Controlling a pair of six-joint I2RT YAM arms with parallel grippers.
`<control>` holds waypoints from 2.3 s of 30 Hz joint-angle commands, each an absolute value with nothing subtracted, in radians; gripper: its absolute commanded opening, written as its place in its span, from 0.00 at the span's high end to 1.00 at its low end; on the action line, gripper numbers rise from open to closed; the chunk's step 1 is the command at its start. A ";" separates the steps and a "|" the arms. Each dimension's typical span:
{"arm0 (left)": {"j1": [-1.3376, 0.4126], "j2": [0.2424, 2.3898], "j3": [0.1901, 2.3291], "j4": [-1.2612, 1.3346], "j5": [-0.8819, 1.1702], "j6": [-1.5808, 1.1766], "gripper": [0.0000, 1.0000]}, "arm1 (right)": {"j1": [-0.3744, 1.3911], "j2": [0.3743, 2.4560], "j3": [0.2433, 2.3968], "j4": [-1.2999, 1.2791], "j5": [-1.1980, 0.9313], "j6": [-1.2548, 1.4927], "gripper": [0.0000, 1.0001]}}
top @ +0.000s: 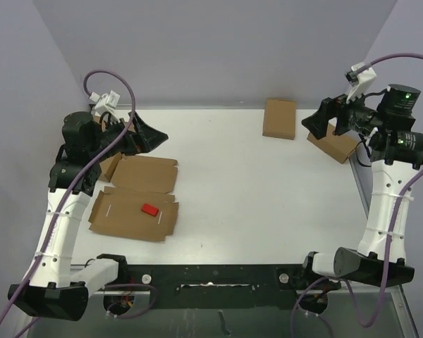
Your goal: Fold the paper box
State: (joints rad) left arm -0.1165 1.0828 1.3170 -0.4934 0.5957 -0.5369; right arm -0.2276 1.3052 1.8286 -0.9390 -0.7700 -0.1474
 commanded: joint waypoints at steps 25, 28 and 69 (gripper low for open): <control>-0.661 0.984 0.877 -0.580 -0.188 -0.593 0.06 | -0.130 1.028 0.908 -0.442 -1.062 -0.105 0.02; -0.789 1.053 0.855 -0.575 -0.336 -0.649 0.08 | -0.129 1.036 0.874 -0.445 -1.088 -0.161 0.02; -0.933 1.632 0.988 -0.738 -0.558 -0.729 0.50 | -0.074 1.143 0.889 -0.459 -0.945 -0.271 0.02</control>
State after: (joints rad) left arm -0.9295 1.6707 0.9768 -0.7795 -0.5659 -0.7536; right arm -0.0834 1.1500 0.8600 -0.5011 -0.9421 -0.2554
